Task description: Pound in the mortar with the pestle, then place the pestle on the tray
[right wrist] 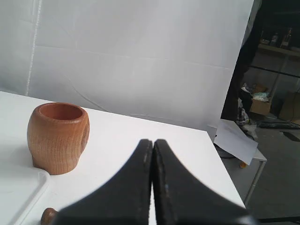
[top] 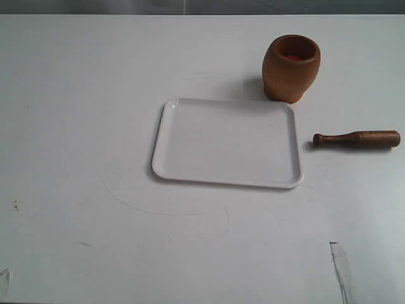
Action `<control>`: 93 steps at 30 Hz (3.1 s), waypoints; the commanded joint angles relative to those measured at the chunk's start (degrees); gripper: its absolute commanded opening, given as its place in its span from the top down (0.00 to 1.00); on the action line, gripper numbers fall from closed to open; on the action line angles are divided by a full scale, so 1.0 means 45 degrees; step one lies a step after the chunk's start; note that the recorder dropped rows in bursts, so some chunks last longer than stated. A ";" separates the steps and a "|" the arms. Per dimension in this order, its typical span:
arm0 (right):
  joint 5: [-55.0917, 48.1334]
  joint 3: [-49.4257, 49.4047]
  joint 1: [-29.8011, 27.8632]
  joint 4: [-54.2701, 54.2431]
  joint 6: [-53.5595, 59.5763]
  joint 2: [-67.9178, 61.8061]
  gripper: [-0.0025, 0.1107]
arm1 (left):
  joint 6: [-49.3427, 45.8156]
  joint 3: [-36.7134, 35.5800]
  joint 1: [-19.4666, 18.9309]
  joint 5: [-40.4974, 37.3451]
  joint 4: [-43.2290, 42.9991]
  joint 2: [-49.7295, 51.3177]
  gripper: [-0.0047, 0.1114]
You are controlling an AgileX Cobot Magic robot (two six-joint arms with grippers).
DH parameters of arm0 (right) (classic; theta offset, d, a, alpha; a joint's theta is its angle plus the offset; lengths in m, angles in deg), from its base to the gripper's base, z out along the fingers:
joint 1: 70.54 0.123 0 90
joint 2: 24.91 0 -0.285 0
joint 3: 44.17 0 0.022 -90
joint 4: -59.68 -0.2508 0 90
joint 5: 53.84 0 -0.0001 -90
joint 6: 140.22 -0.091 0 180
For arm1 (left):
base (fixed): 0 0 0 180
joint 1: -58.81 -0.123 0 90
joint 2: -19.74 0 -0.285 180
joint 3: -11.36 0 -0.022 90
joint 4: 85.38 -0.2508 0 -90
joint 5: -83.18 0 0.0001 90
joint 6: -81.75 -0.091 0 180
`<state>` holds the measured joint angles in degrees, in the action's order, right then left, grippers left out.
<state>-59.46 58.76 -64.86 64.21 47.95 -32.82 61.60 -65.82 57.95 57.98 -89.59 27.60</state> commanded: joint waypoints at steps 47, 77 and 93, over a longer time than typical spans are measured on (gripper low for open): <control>0.0440 -0.0032 -0.0093 -0.4262 -0.0882 0.0027 0.98 | 0.0104 -0.0007 0.0099 0.0038 0.0094 -0.0016 0.96; 0.3339 0.2395 -0.0093 -0.6423 -0.0234 -0.0193 0.98 | 0.0104 -0.0007 0.0099 0.0038 0.0094 -0.0016 0.96; -0.3408 1.1446 0.0402 -0.4228 0.5477 -1.1049 0.98 | 0.0104 -0.0007 0.0099 0.0038 0.0094 -0.0016 0.96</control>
<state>-68.28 106.45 -64.33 44.23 67.01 -75.82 61.60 -65.82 57.95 57.98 -89.59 27.60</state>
